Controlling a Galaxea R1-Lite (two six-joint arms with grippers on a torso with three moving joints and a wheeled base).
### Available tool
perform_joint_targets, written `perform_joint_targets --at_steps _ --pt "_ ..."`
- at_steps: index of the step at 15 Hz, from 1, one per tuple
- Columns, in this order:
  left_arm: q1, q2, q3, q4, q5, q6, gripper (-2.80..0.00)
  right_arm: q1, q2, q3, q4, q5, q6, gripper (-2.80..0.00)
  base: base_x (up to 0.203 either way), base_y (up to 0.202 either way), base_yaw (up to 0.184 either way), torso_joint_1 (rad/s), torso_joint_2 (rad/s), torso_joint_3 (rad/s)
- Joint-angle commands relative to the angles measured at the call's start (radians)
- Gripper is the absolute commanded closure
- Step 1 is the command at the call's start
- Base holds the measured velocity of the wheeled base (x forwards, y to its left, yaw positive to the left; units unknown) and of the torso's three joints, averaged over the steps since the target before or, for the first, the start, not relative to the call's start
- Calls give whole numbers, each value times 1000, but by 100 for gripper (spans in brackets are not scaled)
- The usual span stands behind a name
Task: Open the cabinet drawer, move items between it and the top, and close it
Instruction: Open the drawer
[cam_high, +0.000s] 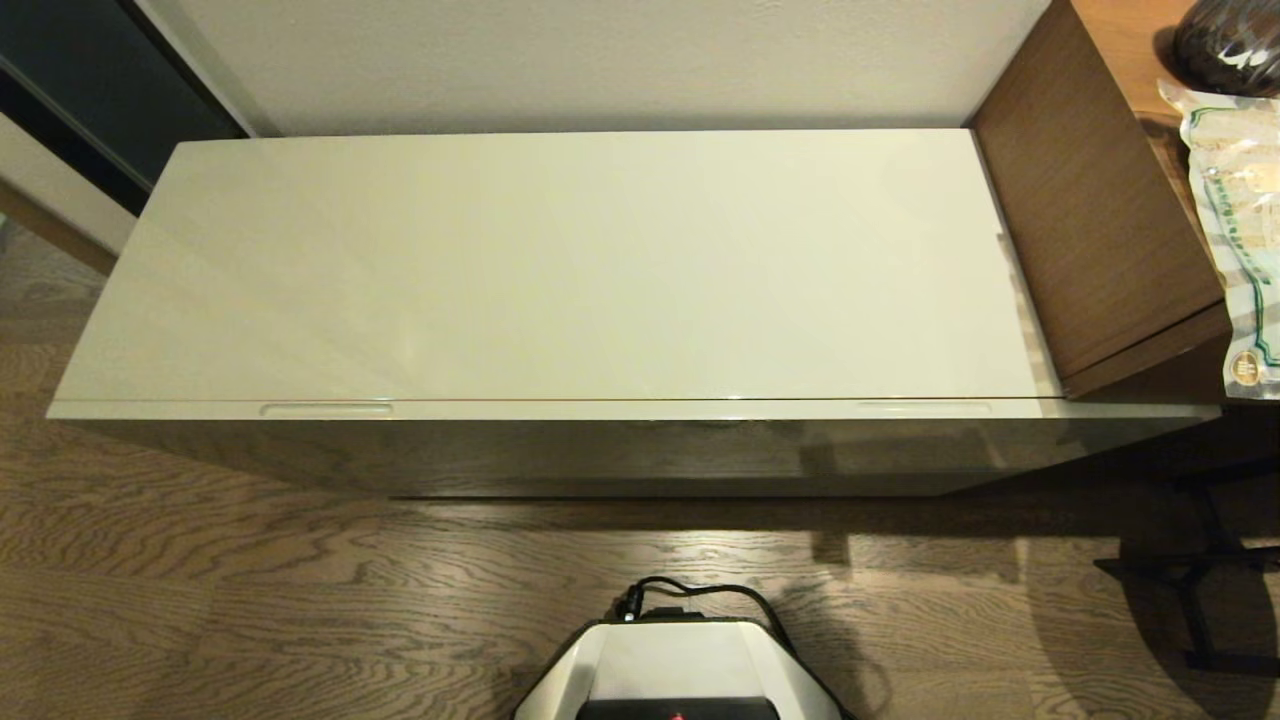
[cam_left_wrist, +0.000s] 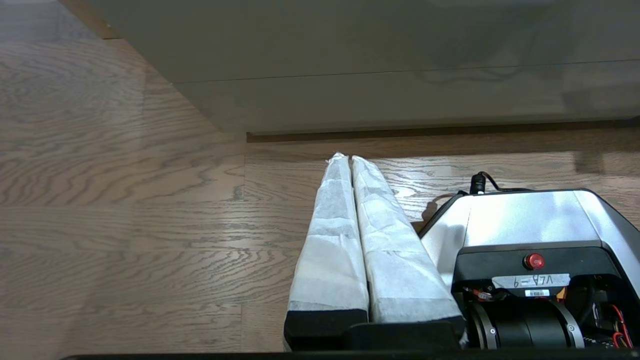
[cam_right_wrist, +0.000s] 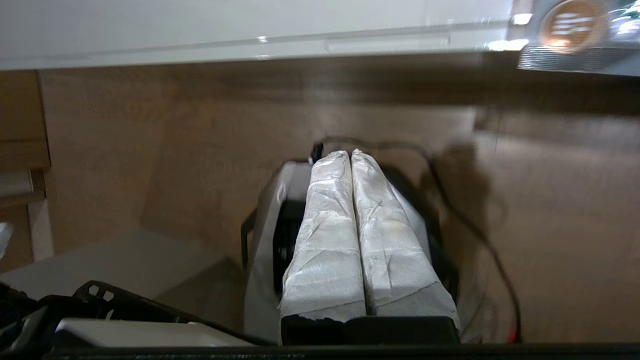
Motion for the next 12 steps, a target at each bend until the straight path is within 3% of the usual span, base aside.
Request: perform_joint_targets --at_steps 1,4,5,10,12 --pt "1 0 0 0 0 0 0 203 262 1 -80 -210 80 0 0 0 0 0 0 0" --pt "0 0 0 0 0 0 0 335 392 50 -347 -531 155 0 0 0 0 0 0 0" --pt "0 0 0 2 0 2 0 359 419 62 -405 -579 159 0 0 0 0 0 0 0" --pt "0 0 0 0 0 0 0 358 495 50 -505 -598 115 0 0 0 0 0 0 0" --pt "0 0 0 0 0 0 0 379 545 65 -539 -690 88 0 0 0 0 0 0 0"
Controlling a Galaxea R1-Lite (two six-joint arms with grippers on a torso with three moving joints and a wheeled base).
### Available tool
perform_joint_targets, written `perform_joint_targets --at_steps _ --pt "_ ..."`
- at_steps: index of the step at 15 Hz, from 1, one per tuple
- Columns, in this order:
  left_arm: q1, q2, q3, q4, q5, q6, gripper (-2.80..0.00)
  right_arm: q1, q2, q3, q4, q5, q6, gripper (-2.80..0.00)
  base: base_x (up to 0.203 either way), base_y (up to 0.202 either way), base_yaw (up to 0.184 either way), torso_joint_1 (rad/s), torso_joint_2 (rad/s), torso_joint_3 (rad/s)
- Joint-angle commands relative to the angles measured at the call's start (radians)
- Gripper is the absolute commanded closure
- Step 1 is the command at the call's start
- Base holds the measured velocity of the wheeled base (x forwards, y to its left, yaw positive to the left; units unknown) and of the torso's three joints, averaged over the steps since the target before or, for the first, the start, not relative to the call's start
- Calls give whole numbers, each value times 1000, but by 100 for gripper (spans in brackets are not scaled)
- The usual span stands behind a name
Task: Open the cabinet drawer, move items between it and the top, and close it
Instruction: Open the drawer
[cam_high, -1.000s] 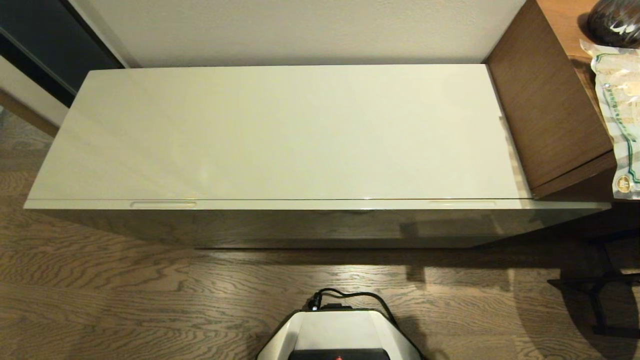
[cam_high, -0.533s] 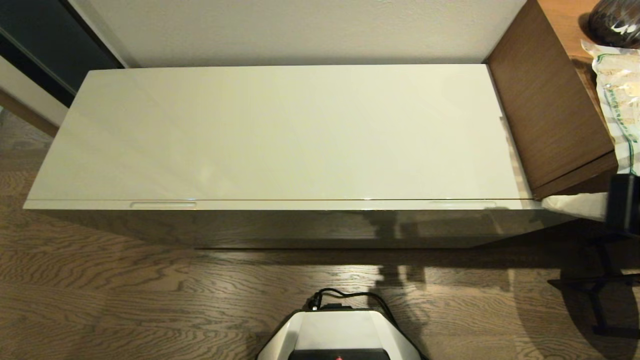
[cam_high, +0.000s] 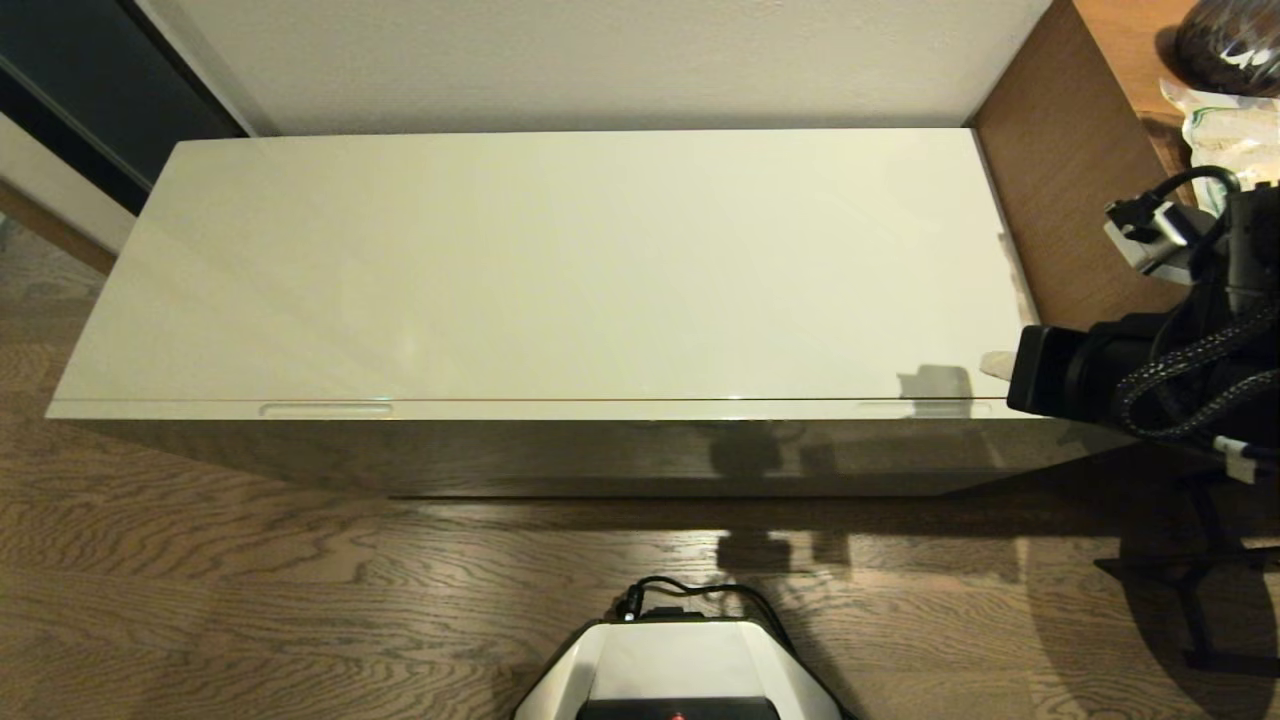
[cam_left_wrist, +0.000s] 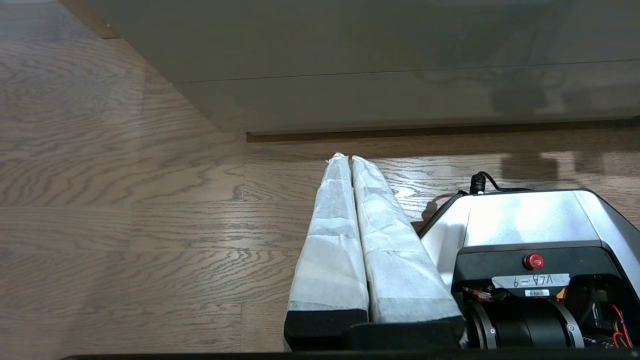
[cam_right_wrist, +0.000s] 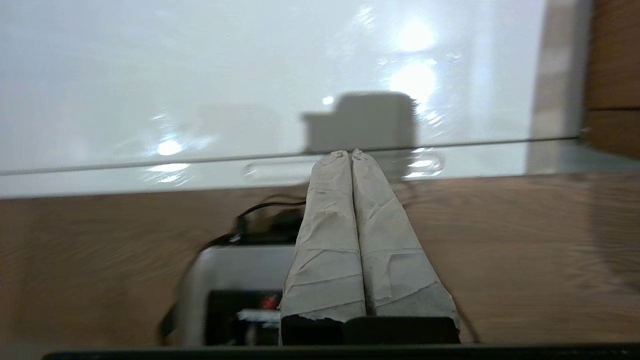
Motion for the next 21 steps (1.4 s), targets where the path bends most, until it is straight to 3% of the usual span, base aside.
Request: perform_joint_targets --at_steps 1,4,12,21 --pt "-1 0 0 0 0 0 0 21 67 24 -12 -63 -6 0 0 0 0 0 0 0" --pt "0 0 2 0 0 0 0 18 99 48 -78 -66 -1 0 0 0 0 0 0 0" --pt "1 0 1 0 0 0 0 16 150 64 -97 -61 55 0 0 0 0 0 0 0" --pt "-1 0 1 0 0 0 0 9 187 61 -172 -64 60 0 0 0 0 0 0 0"
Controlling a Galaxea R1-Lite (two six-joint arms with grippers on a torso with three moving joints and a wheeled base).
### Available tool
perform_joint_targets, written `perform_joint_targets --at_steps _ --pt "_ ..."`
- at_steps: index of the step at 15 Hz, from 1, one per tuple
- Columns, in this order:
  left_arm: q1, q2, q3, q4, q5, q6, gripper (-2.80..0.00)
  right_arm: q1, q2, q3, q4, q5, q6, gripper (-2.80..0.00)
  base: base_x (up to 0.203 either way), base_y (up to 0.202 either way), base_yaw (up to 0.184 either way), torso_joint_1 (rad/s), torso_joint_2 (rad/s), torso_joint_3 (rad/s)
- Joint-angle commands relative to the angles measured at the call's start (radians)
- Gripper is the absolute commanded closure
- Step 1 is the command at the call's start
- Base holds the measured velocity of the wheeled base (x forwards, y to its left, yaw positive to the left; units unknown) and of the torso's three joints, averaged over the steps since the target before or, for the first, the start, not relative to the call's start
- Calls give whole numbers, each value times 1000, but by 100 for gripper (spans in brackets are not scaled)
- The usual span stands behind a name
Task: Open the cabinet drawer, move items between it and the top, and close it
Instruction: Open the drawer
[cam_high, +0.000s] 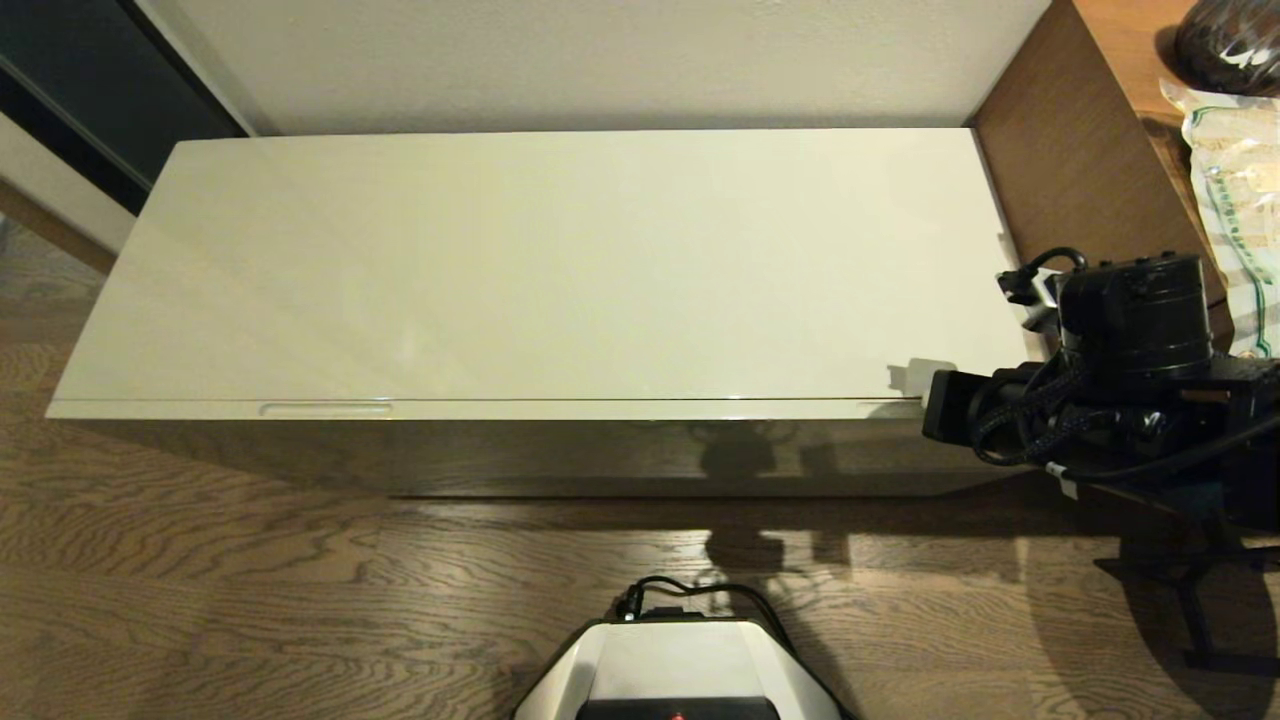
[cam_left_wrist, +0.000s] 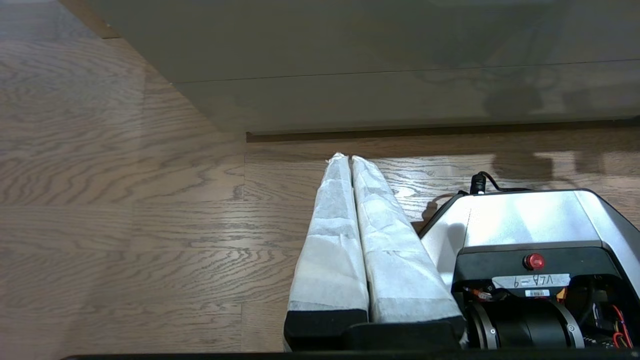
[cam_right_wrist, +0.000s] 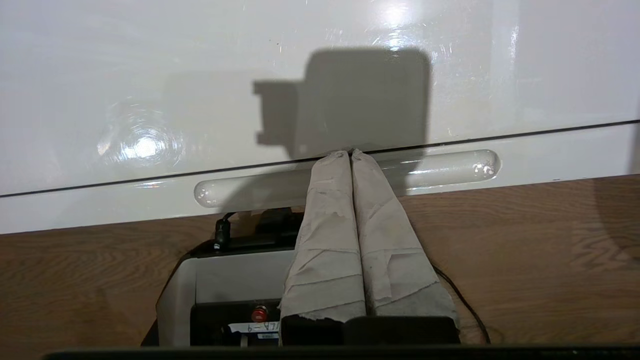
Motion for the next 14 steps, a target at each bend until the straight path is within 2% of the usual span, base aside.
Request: perform_joint_targets --at_steps 1,8,14 --pt "-1 0 0 0 0 0 0 1 6 3 -1 -2 2 0 0 0 0 0 0 0" --pt "1 0 1 0 0 0 0 1 0 120 -2 11 3 0 0 0 0 0 0 0" --pt "0 0 0 0 0 0 0 4 -97 226 19 83 40 0 0 0 0 0 0 0"
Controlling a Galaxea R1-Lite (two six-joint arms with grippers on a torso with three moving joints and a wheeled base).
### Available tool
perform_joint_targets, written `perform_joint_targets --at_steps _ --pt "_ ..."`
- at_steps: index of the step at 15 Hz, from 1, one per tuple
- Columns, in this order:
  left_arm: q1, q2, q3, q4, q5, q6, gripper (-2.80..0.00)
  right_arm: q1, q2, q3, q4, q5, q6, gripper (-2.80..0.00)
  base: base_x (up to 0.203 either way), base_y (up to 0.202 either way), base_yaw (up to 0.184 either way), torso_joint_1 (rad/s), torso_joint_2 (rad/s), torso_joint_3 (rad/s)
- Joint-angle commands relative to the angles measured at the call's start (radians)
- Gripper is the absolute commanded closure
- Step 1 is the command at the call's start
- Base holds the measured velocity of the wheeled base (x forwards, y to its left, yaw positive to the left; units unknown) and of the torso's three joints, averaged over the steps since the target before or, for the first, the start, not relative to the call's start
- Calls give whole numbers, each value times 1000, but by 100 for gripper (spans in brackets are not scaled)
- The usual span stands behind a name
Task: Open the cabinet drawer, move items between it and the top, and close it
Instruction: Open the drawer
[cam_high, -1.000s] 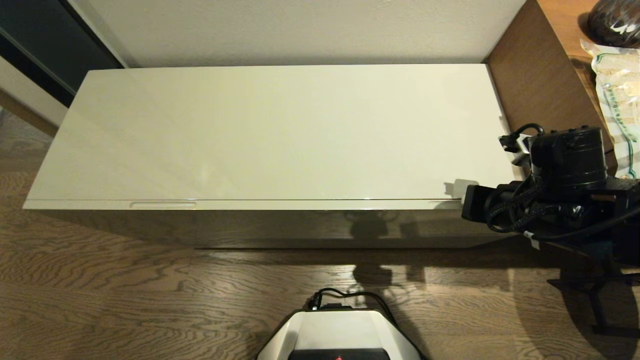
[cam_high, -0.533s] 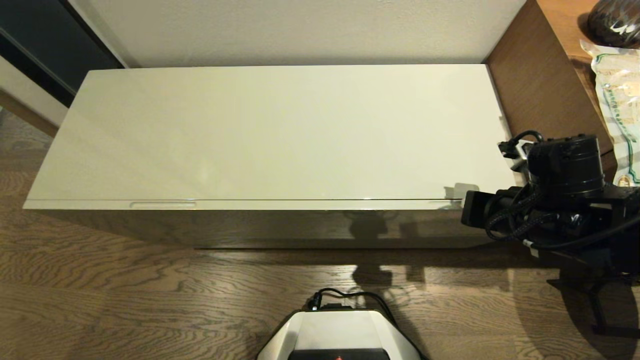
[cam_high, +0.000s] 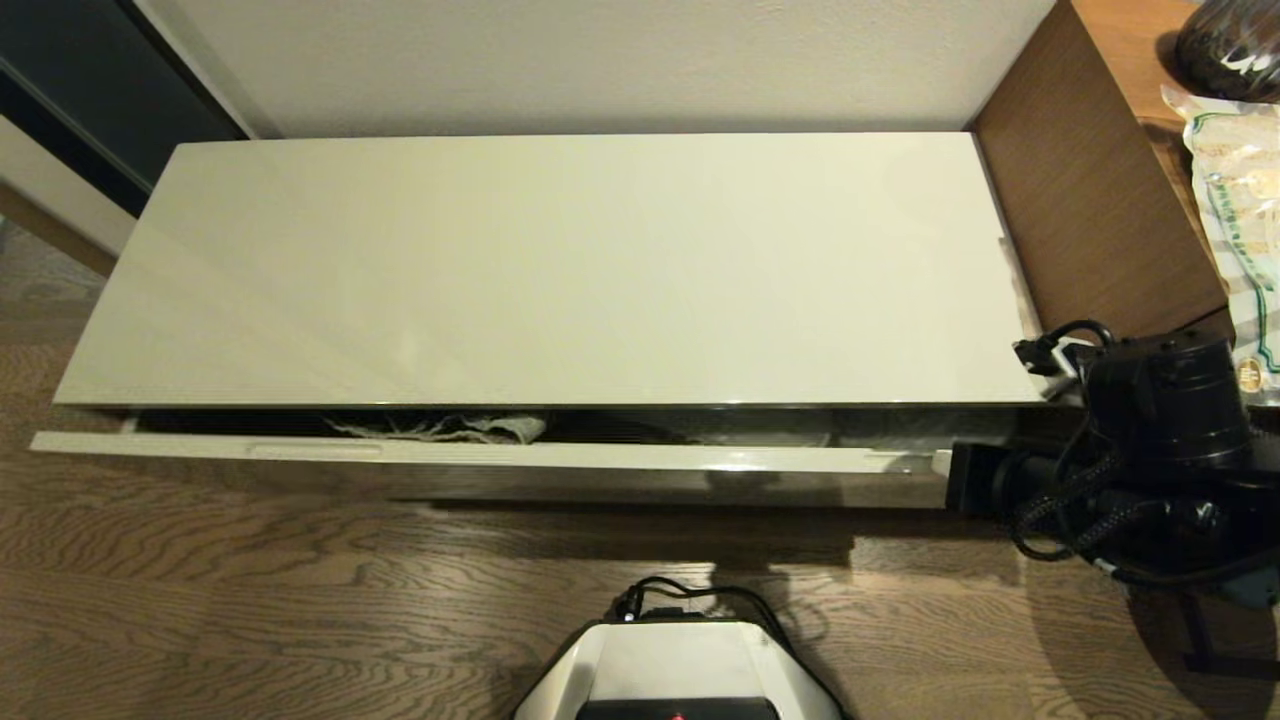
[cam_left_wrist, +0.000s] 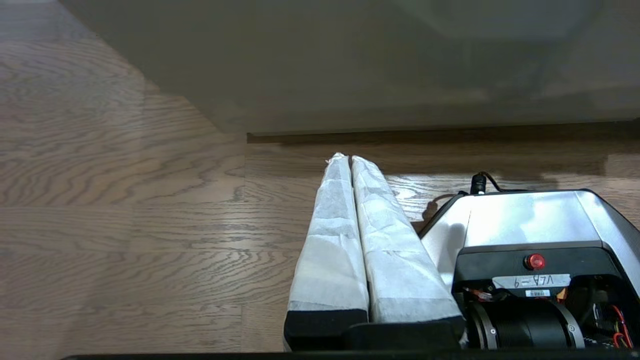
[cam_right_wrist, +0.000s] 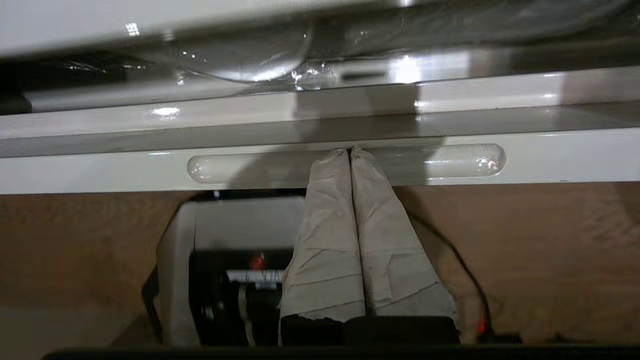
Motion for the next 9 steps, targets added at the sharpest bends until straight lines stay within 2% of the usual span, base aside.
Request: perform_joint_targets --at_steps 1,4,9 --pt "-1 0 1 0 1 0 0 7 -100 35 32 -1 5 0 0 0 0 0 0 0" --pt "-1 0 0 0 1 0 0 19 -260 63 157 8 7 0 0 0 0 0 0 0" --pt "-1 0 1 0 1 0 0 21 -567 68 486 18 6 0 0 0 0 0 0 0"
